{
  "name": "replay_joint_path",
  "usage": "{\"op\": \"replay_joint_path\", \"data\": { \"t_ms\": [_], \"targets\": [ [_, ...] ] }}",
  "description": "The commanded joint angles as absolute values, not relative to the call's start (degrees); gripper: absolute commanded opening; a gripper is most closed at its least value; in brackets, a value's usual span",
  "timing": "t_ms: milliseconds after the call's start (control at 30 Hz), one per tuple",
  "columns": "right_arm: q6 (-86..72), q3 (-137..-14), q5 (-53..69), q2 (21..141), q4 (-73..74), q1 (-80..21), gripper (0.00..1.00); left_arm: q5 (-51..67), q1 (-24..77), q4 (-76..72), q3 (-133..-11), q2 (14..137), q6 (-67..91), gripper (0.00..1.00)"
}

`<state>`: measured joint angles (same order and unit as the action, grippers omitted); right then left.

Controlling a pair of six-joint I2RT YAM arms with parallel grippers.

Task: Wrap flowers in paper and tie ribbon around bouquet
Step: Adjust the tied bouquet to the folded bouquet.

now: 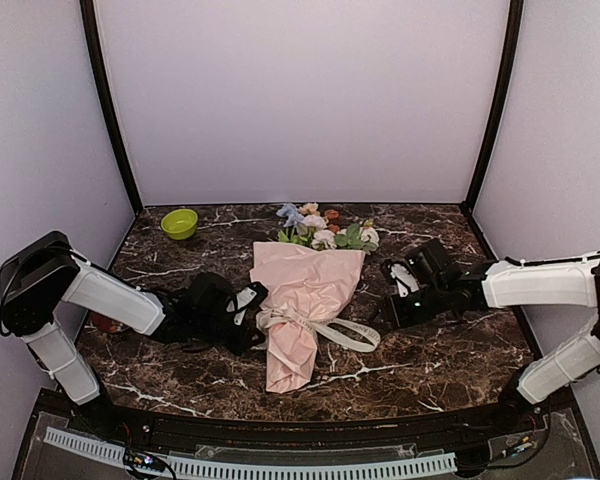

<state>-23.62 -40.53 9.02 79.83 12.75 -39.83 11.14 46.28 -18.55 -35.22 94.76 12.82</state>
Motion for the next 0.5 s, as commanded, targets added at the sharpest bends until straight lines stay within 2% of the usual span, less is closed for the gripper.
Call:
{"op": "replay_joint_path", "data": {
  "t_ms": [0, 67, 100, 133, 167, 233, 300, 467],
  "targets": [
    [-21.5, -41.0, 5.4, 74.3, 17.2, -37.1, 0.67, 14.9, 46.4, -16.6, -33.0, 93.1, 13.6, 0.01],
    [-21.3, -40.6, 5.5, 71.8, 17.0, -34.9, 0.83, 15.0, 46.4, -14.9, -33.0, 90.9, 13.2, 0.17],
    [-21.1, -40.4, 5.9, 71.1, 16.7, -33.6, 0.89, 14.9, 46.4, -13.7, -33.2, 89.6, 13.0, 0.33],
    [-20.9, -40.4, 6.4, 70.7, 16.5, -32.2, 0.96, 14.7, 46.4, -12.1, -33.5, 88.1, 12.6, 0.44],
    [-20.7, -40.5, 7.3, 70.6, 16.3, -30.6, 1.0, 14.4, 46.3, -10.5, -33.8, 86.4, 12.2, 0.55],
    [-20.1, -41.2, 9.1, 71.3, 15.8, -26.4, 1.0, 12.6, 45.8, -7.5, -34.5, 82.7, 12.0, 0.7],
    [-19.6, -42.0, 10.9, 72.1, 14.7, -21.6, 1.0, 11.5, 43.1, -3.1, -36.2, 79.5, 12.5, 0.78],
    [-21.4, -40.4, 16.4, 70.1, 7.7, -7.3, 1.0, 10.9, 32.3, 5.3, -40.8, 74.8, 14.0, 0.85]
  ]
}}
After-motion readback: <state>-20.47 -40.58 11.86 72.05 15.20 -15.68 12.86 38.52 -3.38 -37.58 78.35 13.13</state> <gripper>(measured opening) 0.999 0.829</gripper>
